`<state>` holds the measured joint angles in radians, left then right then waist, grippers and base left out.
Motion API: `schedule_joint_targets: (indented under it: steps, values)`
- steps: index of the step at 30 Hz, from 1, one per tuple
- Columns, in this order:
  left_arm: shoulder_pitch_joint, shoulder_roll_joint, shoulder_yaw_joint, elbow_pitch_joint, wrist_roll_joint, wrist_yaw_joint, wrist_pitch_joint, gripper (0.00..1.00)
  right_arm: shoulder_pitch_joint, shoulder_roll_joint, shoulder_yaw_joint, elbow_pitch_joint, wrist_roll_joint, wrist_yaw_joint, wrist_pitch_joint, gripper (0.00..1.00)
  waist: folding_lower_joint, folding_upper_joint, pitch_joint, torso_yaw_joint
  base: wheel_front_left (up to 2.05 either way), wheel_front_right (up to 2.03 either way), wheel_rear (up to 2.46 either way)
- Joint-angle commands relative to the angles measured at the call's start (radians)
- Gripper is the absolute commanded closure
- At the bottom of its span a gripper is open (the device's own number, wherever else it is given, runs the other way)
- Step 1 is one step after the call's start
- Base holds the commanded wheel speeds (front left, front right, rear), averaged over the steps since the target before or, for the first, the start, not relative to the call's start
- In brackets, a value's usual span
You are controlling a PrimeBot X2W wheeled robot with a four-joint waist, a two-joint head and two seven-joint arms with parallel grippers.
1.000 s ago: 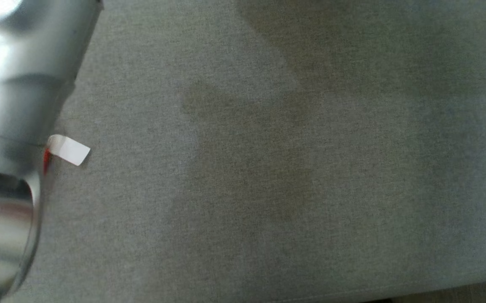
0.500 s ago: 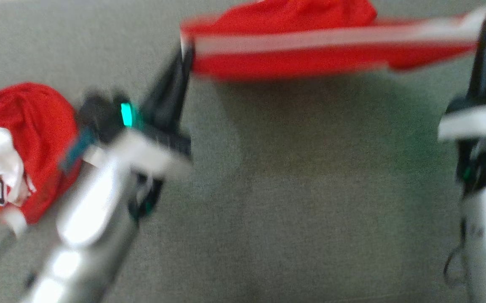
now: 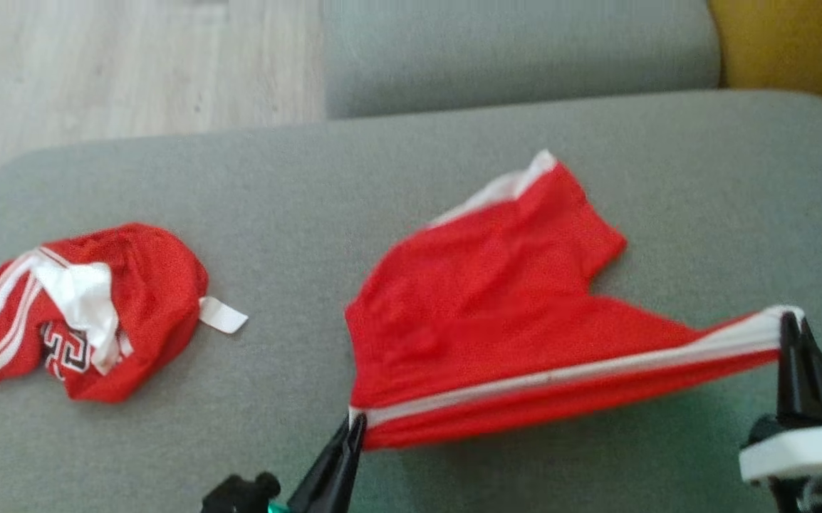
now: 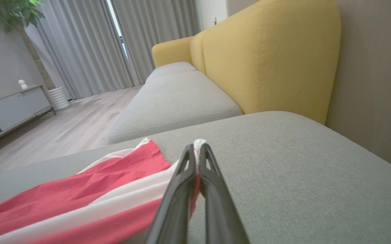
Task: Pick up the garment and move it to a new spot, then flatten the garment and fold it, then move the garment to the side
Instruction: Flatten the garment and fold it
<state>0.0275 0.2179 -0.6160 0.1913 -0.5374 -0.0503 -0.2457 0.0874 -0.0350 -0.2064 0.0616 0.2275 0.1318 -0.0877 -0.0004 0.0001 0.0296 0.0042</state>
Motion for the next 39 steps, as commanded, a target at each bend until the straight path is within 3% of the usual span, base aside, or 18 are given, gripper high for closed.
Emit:
schedule_joint_targets:
  steps: [1, 5, 10, 17, 30, 31, 32, 33, 35, 39]
  values:
    - [-0.007, 0.018, 0.050, -0.042, -0.018, 0.025, 0.001, 1.00, -0.009, -0.020, -0.020, -0.072, -0.004, -0.001, 0.008, 1.00, 0.0004, -0.0001, -0.037, 0.026, 0.00, 0.00, 0.00]
    - [0.019, -0.009, 0.065, -0.095, -0.070, 0.044, 0.021, 1.00, 0.014, -0.016, -0.035, -0.122, -0.016, -0.001, 0.038, 1.00, 0.0004, -0.0001, -0.032, 0.045, 0.00, 0.00, 0.00]
    - [-0.042, -0.065, 0.098, -0.105, -0.153, 0.039, 0.055, 1.00, -0.071, -0.016, -0.047, -0.093, -0.044, -0.001, 0.052, 1.00, 0.0004, -0.0001, 0.023, 0.075, 0.00, 0.00, 0.00]
    - [-0.235, -0.129, 0.116, 0.027, -0.246, 0.001, 0.121, 1.00, -0.341, -0.017, -0.037, 0.095, -0.137, -0.001, 0.035, 1.00, 0.0004, -0.0001, 0.146, 0.123, 0.00, 0.00, 0.00]
    - [-0.463, -0.165, 0.107, 0.271, -0.326, 0.044, 0.157, 1.00, -0.700, -0.054, 0.061, 0.486, -0.206, -0.001, -0.035, 1.00, 0.0004, -0.0001, 0.290, 0.152, 0.00, 0.00, 0.00]
    - [-0.473, -0.165, 0.103, 0.283, -0.331, 0.042, 0.153, 0.96, -0.721, -0.054, 0.067, 0.515, -0.208, -0.001, -0.048, 1.00, 0.0004, -0.0001, 0.295, 0.151, 0.00, 0.00, 0.00]
    - [-0.481, -0.166, 0.098, 0.295, -0.336, 0.039, 0.147, 0.67, -0.739, -0.055, 0.078, 0.544, -0.210, -0.001, -0.063, 0.71, 0.0004, -0.0001, 0.298, 0.151, 0.00, 0.00, 0.00]
    - [-0.488, -0.166, 0.092, 0.306, -0.338, 0.037, 0.140, 0.36, -0.755, -0.055, 0.092, 0.573, -0.207, -0.001, -0.076, 0.00, 0.0004, -0.0001, 0.300, 0.150, 0.00, 0.00, 0.00]
    - [-0.499, -0.167, 0.080, 0.325, -0.335, 0.031, 0.120, 0.00, -0.780, -0.053, 0.129, 0.615, -0.190, -0.001, -0.111, 0.00, 0.0004, -0.0001, 0.299, 0.146, 0.00, 0.00, 0.00]
    - [-0.503, -0.167, 0.056, 0.351, -0.296, 0.039, 0.052, 0.00, -0.770, -0.055, 0.192, 0.664, -0.119, -0.001, -0.143, 0.00, 0.0004, -0.0001, 0.279, 0.132, 0.00, 0.00, 0.00]
